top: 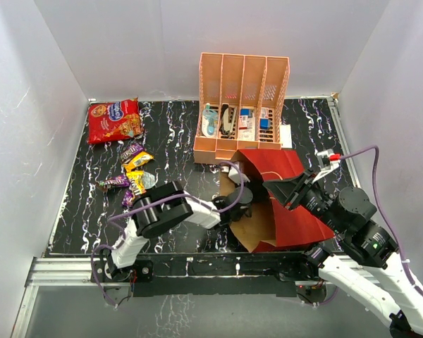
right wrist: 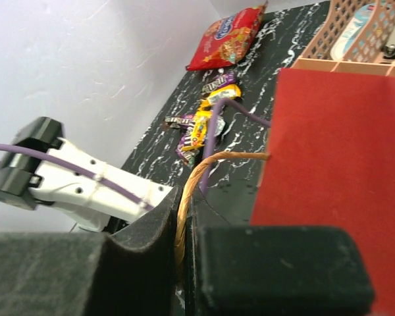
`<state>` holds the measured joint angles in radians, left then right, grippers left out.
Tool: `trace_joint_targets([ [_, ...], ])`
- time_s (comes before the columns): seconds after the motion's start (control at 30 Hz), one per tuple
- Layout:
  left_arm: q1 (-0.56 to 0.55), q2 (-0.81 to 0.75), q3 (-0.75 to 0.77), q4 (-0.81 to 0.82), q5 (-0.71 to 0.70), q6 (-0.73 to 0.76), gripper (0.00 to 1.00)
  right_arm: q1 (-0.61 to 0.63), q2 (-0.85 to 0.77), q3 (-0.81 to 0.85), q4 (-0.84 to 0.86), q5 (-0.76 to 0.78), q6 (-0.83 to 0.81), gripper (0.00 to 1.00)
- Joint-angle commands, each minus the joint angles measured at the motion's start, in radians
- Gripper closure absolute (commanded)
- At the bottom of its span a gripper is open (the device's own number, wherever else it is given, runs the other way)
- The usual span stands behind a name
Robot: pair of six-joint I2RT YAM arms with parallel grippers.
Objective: Take the snacks out of the paper bag
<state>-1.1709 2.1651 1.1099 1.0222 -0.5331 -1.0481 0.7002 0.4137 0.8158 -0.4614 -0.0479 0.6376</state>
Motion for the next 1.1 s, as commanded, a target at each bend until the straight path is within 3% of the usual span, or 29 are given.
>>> trace_joint_targets([
  [0.0, -0.025, -0.172, -0.099, 0.089, 0.008, 0.088, 1.0, 0.001, -0.016, 0.036, -0.024, 0.072, -0.047, 0.92],
  [0.2, -0.085, -0.297, -0.224, 0.078, -0.017, 0.132, 1.0, 0.001, 0.017, 0.031, -0.02, 0.093, -0.082, 0.92],
  [0.47, -0.123, -0.464, -0.331, -0.055, -0.019, 0.115, 1.0, 0.001, 0.006, 0.037, -0.043, 0.165, -0.089, 0.92],
  [0.77, -0.129, -0.86, -0.516, -0.301, 0.085, 0.222, 1.0, 0.001, -0.016, 0.037, -0.055, 0.238, -0.121, 0.92],
  [0.9, -0.129, -1.113, -0.536, -0.501, 0.165, 0.356, 1.0, 0.001, -0.016, 0.044, -0.072, 0.258, -0.15, 0.92],
  [1.07, -0.125, -1.371, -0.435, -0.855, 0.171, 0.544, 1.0, 0.001, -0.036, 0.055, -0.097, 0.311, -0.161, 0.92],
])
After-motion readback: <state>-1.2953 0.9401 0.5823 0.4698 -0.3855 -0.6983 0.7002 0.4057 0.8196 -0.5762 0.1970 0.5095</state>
